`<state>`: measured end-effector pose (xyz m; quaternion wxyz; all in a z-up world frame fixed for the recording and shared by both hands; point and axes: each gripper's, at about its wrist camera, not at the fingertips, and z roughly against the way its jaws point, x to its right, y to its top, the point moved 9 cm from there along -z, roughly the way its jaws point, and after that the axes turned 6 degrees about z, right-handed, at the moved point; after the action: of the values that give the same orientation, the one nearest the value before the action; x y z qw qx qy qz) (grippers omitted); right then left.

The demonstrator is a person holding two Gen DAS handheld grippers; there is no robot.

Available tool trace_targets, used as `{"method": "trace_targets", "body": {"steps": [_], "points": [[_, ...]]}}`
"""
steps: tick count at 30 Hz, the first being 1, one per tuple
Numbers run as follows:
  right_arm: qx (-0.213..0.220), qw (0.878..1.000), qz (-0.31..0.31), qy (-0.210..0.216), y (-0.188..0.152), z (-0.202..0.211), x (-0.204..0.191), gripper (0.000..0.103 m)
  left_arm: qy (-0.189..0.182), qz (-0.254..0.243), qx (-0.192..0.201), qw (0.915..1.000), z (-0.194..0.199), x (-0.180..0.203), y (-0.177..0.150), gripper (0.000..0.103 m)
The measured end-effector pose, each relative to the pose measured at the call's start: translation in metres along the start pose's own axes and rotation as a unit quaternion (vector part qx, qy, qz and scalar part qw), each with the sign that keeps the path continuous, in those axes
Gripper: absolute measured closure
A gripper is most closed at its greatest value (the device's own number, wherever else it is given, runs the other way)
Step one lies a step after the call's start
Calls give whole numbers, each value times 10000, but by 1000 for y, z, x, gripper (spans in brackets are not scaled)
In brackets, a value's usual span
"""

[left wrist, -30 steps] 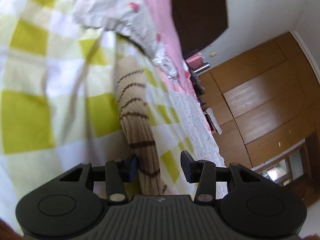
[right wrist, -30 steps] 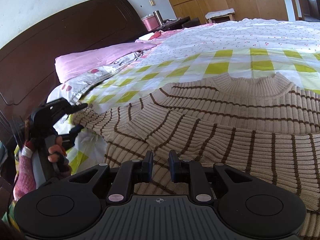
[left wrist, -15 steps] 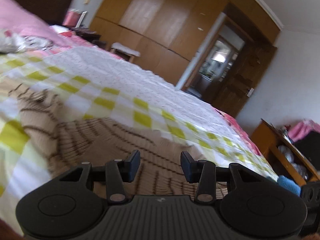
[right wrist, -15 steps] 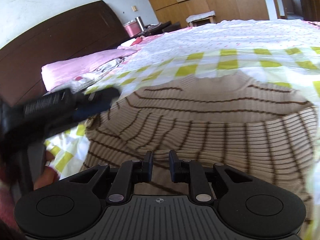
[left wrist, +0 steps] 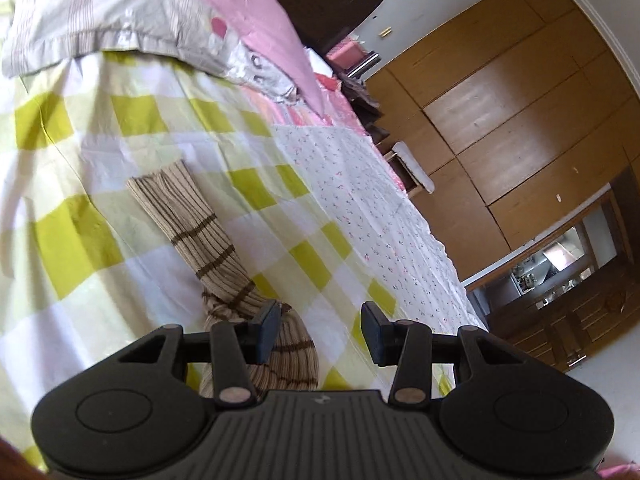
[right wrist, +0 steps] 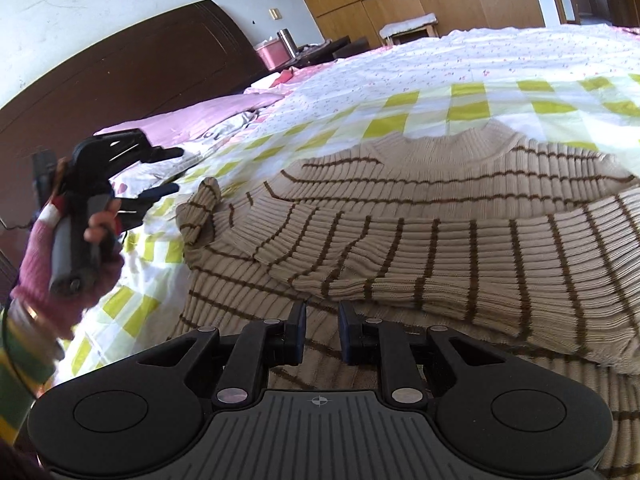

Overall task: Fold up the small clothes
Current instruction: 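Fold the held sleeve across the sweater body with the left gripper and release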

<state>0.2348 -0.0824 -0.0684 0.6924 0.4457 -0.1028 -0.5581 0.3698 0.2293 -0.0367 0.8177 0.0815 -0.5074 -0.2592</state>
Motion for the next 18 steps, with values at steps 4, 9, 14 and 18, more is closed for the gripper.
{"method": "trace_targets", "body": {"steps": [4,9,14,18], "points": [[-15,9999,-136,39,0,-5,4,84,243,319,-165,9991,-14,-13,-12,55],[-21,9999,-136,75,0,-6,6,84,471,431,-89,9979,-31,-18,-15,55],[-16,9998,-204,72,-1,-3,10,84,754,387,99,9964,-46,-17,-8,56],[4,9997,-250,68,-1,0,14,84,920,18,63,9957,-50,-11,-7,82]]}}
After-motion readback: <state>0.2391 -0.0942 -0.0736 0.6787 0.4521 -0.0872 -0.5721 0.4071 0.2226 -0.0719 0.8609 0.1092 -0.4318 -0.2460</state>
